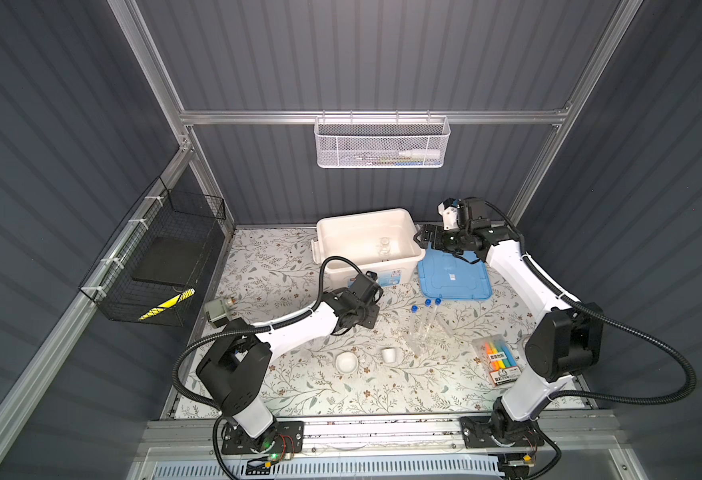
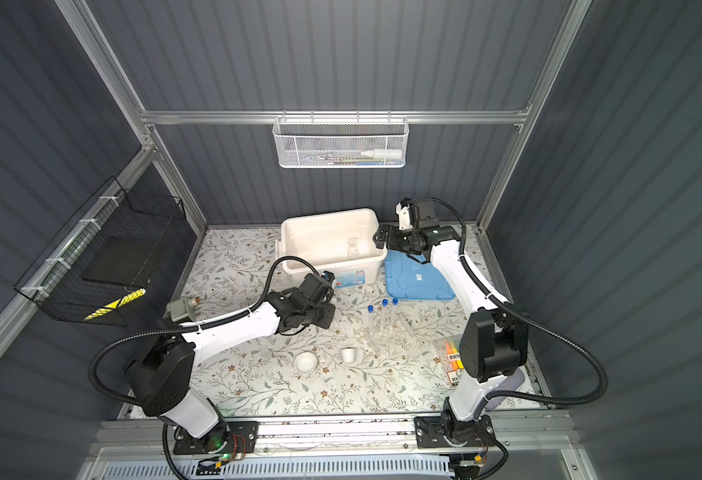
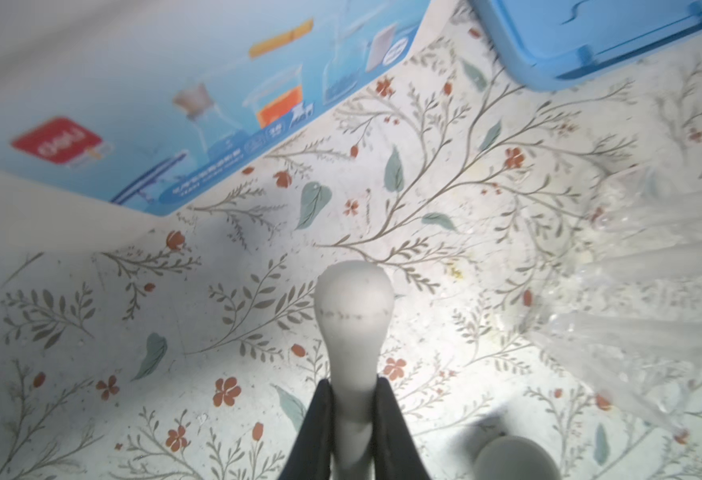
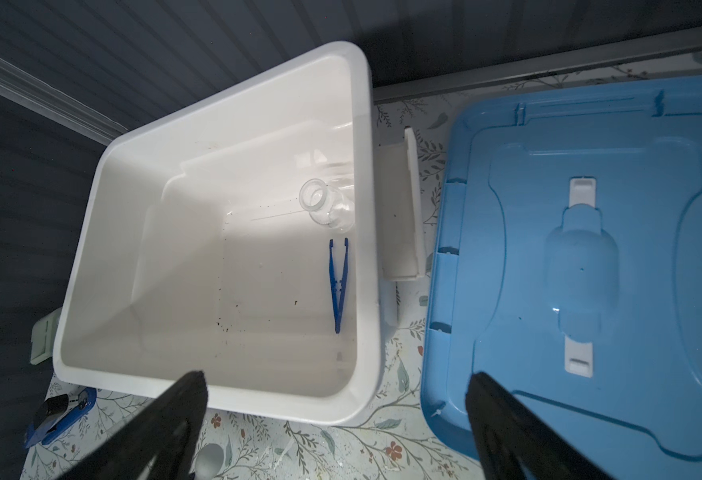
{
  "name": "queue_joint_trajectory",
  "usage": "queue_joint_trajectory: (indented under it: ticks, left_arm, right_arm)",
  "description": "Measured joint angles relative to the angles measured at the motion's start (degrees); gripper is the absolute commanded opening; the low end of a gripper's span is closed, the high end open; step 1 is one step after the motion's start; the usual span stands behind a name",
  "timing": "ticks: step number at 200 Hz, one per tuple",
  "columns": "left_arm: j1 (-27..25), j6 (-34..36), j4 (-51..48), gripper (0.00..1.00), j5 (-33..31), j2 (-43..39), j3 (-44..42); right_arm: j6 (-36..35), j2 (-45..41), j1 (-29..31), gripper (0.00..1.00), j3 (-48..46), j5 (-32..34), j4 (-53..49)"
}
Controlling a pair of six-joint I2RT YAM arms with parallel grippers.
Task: Organize the chemistry lab equipment
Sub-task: 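Lift the white rod with the left gripper and carry it over the box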
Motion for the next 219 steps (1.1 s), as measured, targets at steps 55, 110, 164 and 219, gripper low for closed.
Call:
queue_joint_trajectory:
  ticks: [55, 110, 164, 219]
  left_arm:
    - [-1.9, 0.2, -1.3, 0.04, -0.2, -2.0, 4.2]
    - [-1.9, 1.7, -2.3, 0.03, -1.8, -2.7, 10.7]
    - [-1.1, 4.6, -3.5, 0.05, -3.7, -2.1, 18.2]
    - [6.0, 4.9, -3.2, 0.04, 0.1, 2.0, 23.2]
  right_arm:
    - [-0.1, 0.0, -1.2, 0.99, -0.2, 0.0, 0.0]
    - [-0.2, 0.0, -1.7, 0.99, -0.2, -0.5, 0.1]
    - [0.0, 0.0, -2.0, 0.99, -0.8, -1.3, 0.5]
    - [0.3, 0.8, -2.1, 0.97, -0.8, -1.5, 0.7]
